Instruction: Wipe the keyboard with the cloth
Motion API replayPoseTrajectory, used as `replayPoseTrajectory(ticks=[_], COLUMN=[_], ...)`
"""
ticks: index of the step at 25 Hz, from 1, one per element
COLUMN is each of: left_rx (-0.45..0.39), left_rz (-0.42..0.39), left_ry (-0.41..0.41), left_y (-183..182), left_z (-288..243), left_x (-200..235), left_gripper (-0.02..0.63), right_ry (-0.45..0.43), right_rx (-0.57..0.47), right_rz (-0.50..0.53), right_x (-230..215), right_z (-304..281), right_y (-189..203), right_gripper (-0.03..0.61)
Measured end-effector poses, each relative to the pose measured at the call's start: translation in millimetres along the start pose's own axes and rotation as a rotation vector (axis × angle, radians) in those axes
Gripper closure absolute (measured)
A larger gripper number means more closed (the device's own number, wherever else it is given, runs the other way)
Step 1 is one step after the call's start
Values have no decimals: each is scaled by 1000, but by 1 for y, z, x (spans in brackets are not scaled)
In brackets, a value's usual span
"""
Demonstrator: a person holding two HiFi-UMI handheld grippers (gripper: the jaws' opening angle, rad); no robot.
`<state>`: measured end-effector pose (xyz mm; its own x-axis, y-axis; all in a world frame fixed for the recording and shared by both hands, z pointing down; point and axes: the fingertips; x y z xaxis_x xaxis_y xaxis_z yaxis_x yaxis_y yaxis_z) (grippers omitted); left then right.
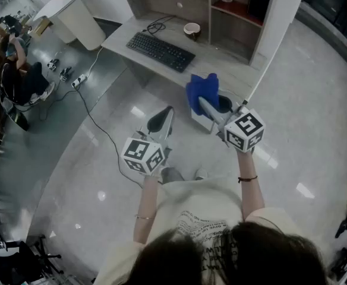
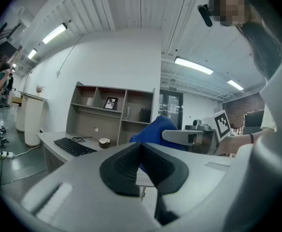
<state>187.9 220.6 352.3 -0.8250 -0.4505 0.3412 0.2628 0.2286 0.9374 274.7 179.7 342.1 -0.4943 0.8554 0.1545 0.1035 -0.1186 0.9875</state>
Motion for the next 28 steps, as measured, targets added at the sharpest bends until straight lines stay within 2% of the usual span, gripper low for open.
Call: replayPoseTrajectory(ticks=[20, 28], left_rx=[16, 36], left_rz=[-12, 28], left_ry=[0, -32], left_y=[-7, -8], left_z=[-11, -22], left_x=[-3, 17], left_gripper=[617, 617], right_ry=[-2, -7], right_rx=[-10, 6], right_rz=[-29, -66], right_x=[-7, -23], right_z=[-4, -24], right_y=[-4, 3], right_gripper=[520, 520])
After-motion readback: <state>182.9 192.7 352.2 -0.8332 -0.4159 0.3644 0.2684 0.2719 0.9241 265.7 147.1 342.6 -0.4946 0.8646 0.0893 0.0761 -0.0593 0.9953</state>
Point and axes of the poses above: the fingertips, and each gripper's own axes: z backward along the fingers, x to its left, y out of its underside, and after that the axes turned 13 degrees about z, right-handed
